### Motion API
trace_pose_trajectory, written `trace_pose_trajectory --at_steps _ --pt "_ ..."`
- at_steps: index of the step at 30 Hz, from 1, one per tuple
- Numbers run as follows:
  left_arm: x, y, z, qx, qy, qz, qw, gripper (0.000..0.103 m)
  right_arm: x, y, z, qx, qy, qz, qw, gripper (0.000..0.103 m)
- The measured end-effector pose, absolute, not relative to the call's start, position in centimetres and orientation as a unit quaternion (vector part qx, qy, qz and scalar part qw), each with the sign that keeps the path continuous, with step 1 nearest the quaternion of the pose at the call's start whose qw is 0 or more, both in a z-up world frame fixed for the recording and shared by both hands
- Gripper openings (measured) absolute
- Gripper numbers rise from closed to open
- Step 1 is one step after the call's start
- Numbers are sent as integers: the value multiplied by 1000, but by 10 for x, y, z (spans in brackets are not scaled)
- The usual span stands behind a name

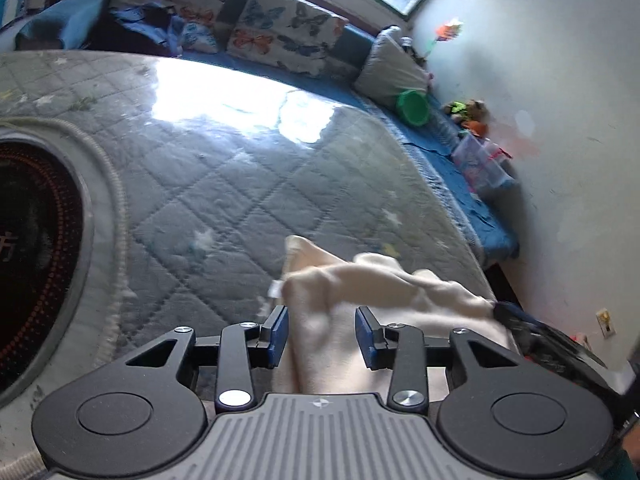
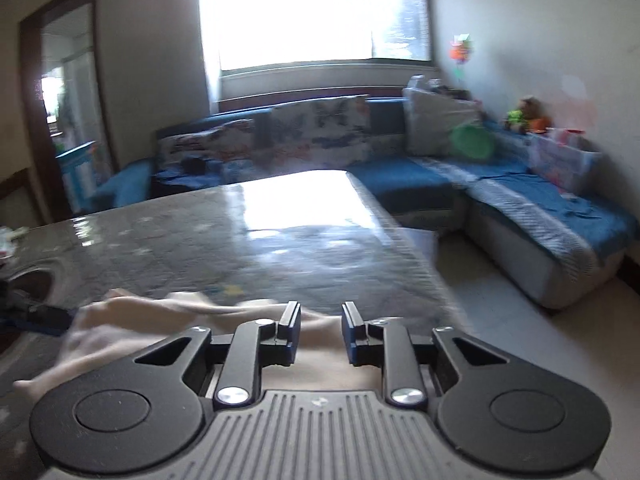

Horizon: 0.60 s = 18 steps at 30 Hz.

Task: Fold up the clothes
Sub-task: 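Carry the folded sweatshirt with both grippers onto the bare table cover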

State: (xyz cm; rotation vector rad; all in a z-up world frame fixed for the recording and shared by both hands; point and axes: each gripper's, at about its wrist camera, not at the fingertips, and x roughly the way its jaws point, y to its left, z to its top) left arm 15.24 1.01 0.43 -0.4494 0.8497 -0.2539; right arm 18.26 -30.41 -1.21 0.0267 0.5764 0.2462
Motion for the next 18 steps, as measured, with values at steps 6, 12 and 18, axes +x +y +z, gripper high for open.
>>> trace_pose_trajectory --at_steps 6,12,18 --pt "143 -12 5 -195 410 -162 876 40 198 -259 -28 -13 310 164 936 28" --pt "141 -17 -1 -189 417 -171 872 41 214 -238 -35 -24 313 169 934 35" --pt "143 -15 -7 -192 423 -172 868 42 219 -224 -38 -40 307 164 936 46"
